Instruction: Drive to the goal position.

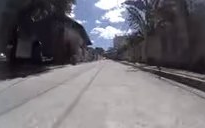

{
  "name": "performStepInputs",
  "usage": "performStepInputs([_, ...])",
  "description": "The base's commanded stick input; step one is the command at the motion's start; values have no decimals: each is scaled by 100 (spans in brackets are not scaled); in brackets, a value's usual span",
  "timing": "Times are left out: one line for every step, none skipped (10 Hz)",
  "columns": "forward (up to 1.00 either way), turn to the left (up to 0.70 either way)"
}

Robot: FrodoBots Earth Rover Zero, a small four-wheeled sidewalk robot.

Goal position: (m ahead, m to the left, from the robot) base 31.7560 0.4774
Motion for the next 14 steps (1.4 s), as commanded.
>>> performStepInputs([100, 0])
performStepInputs([100, 0])
performStepInputs([100, 0])
performStepInputs([100, 0])
performStepInputs([100, 0])
performStepInputs([100, 0])
performStepInputs([100, 0])
performStepInputs([100, 0])
performStepInputs([100, 0])
performStepInputs([100, 0])
performStepInputs([100, 0])
performStepInputs([100, 0])
performStepInputs([100, 0])
performStepInputs([100, 0])
